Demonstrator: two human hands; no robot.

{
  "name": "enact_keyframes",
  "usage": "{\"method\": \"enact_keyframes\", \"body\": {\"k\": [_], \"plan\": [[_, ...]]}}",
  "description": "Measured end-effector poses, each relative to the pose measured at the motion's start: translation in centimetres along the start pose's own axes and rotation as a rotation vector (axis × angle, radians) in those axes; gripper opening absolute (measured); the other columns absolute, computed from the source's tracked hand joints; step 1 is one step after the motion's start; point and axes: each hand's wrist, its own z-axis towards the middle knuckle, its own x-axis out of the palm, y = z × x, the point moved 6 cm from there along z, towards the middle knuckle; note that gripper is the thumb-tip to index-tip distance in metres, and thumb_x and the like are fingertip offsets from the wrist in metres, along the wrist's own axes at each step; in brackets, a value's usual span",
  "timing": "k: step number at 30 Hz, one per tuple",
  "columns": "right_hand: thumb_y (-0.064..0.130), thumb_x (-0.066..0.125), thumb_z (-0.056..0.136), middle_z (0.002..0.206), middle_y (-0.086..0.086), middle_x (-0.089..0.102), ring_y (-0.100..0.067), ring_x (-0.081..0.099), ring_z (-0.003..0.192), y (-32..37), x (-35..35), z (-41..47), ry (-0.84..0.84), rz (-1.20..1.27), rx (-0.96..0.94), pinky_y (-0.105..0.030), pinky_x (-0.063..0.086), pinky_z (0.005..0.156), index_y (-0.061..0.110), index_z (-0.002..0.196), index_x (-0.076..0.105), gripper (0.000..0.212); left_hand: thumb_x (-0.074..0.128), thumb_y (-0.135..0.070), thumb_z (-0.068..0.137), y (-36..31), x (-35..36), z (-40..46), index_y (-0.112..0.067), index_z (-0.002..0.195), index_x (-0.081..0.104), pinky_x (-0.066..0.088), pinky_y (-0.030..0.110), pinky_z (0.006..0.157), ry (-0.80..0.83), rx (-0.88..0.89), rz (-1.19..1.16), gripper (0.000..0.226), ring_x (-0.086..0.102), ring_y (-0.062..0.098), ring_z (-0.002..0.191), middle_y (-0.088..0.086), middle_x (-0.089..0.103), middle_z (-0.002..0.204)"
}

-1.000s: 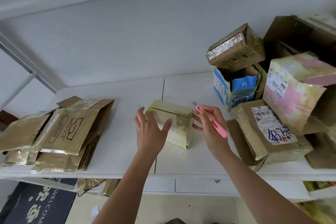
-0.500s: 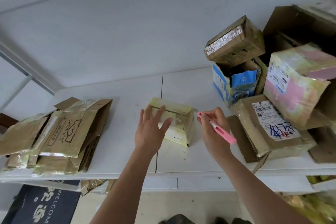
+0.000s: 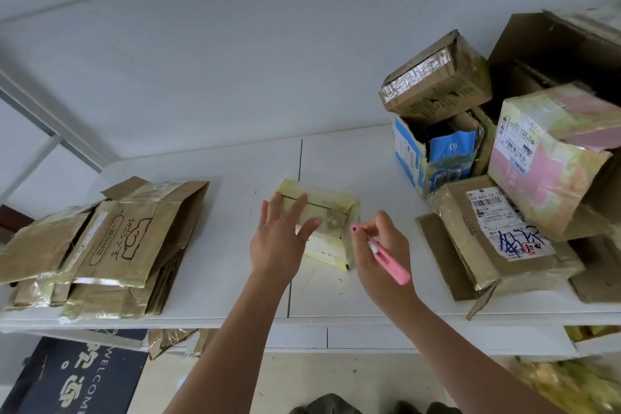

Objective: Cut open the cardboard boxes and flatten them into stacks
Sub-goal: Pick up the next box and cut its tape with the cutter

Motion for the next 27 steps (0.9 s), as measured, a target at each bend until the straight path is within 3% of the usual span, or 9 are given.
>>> {"method": "enact_keyframes", "body": {"k": [3, 8, 10, 13, 15, 19, 22, 25, 27], "plan": [[0.01, 0.055, 0.092, 0.057, -0.006, 0.05, -0.018, 0.049, 0.047, 0.3, 0.2, -1.3, 0.041, 0.013, 0.013, -0.027, 0.042, 0.043, 0.009, 0.076, 0.045, 0.019, 0.037, -0.064, 0.094, 0.0, 0.0, 0.2, -0.046, 0.149, 0.028, 0.042, 0.041, 0.101, -0.003, 0.005, 0.008, 0.059, 0.011, 0.021, 0.15, -0.004, 0.016, 0.162], [0.023, 0.056, 0.091, 0.058, -0.007, 0.055, -0.016, 0.049, 0.044, 1.5, -1.7, -0.7, 0.04, 0.104, -0.02, -0.015, 0.037, 0.039, 0.009, 0.075, 0.047, 0.023, 0.04, -0.06, 0.096, 0.1, 0.3, 0.2, -0.045, 0.149, 0.029, 0.04, 0.041, 0.103, 0.012, -0.001, -0.078, 0.057, 0.004, 0.019, 0.151, -0.006, 0.012, 0.162], [0.025, 0.054, 0.093, 0.06, -0.008, 0.055, -0.012, 0.048, 0.043, 1.2, -2.4, 1.2, -0.025, 0.094, -0.037, -0.017, 0.037, 0.038, 0.009, 0.079, 0.047, 0.023, 0.046, -0.054, 0.097, 0.0, 0.3, 0.3, -0.042, 0.149, 0.032, 0.032, 0.043, 0.112, 0.031, 0.016, -0.16, 0.055, 0.001, 0.02, 0.151, -0.005, 0.012, 0.163], [0.017, 0.054, 0.099, 0.07, -0.009, 0.056, -0.019, 0.055, 0.057, -0.8, -1.7, 4.7, -0.017, -0.013, 0.022, -0.035, 0.047, 0.05, 0.01, 0.087, 0.045, 0.016, 0.054, -0.041, 0.097, -0.3, 0.1, 0.4, -0.037, 0.147, 0.038, 0.009, 0.047, 0.121, 0.071, 0.1, -0.255, 0.052, 0.0, 0.017, 0.151, -0.005, 0.013, 0.163], [0.019, 0.051, 0.101, 0.075, -0.01, 0.056, -0.018, 0.057, 0.062, -1.3, -0.6, 5.1, 0.05, -0.009, 0.048, -0.032, 0.047, 0.053, 0.011, 0.089, 0.045, 0.016, 0.058, -0.033, 0.097, -0.1, -0.1, 0.7, -0.035, 0.145, 0.043, -0.001, 0.046, 0.121, 0.075, 0.124, -0.287, 0.05, -0.001, 0.013, 0.151, -0.007, 0.012, 0.163], [0.012, 0.05, 0.101, 0.074, -0.002, 0.054, -0.004, 0.057, 0.057, -0.4, 0.1, 1.7, 0.106, -0.021, -0.001, -0.024, 0.044, 0.051, 0.009, 0.089, 0.047, 0.013, 0.056, -0.039, 0.096, 0.2, -0.9, 0.8, -0.036, 0.137, 0.052, 0.022, 0.043, 0.118, 0.048, -0.116, -0.397, 0.041, 0.003, 0.022, 0.149, 0.001, 0.004, 0.161], [0.01, 0.048, 0.101, 0.086, -0.005, 0.059, -0.009, 0.068, 0.058, -1.3, 0.0, -0.5, 0.162, 0.072, 0.087, -0.017, 0.047, 0.052, 0.003, 0.096, 0.049, 0.009, 0.066, -0.052, 0.084, -1.1, 0.3, 0.0, -0.039, 0.139, 0.042, 0.044, 0.04, 0.1, 0.12, -0.191, -0.351, 0.061, 0.02, 0.029, 0.135, -0.001, 0.009, 0.145], [0.024, 0.051, 0.098, 0.087, -0.007, 0.063, -0.017, 0.07, 0.068, -1.8, -1.5, 0.2, 0.063, 0.141, 0.107, -0.021, 0.052, 0.062, 0.009, 0.1, 0.051, 0.015, 0.077, -0.031, 0.074, -2.5, 0.3, 0.0, -0.041, 0.135, 0.041, 0.047, 0.039, 0.099, 0.161, -0.042, -0.403, 0.071, 0.047, 0.028, 0.119, 0.0, 0.024, 0.138], [0.024, 0.053, 0.097, 0.083, -0.008, 0.063, -0.023, 0.066, 0.071, -2.0, -3.2, 1.3, -0.026, 0.187, 0.134, -0.03, 0.053, 0.063, 0.013, 0.102, 0.052, 0.012, 0.077, -0.016, 0.069, -4.0, 0.5, -0.2, -0.044, 0.139, 0.033, 0.028, 0.037, 0.117, 0.343, 0.168, -0.385, 0.087, 0.045, 0.018, 0.126, -0.007, 0.037, 0.138]]}}
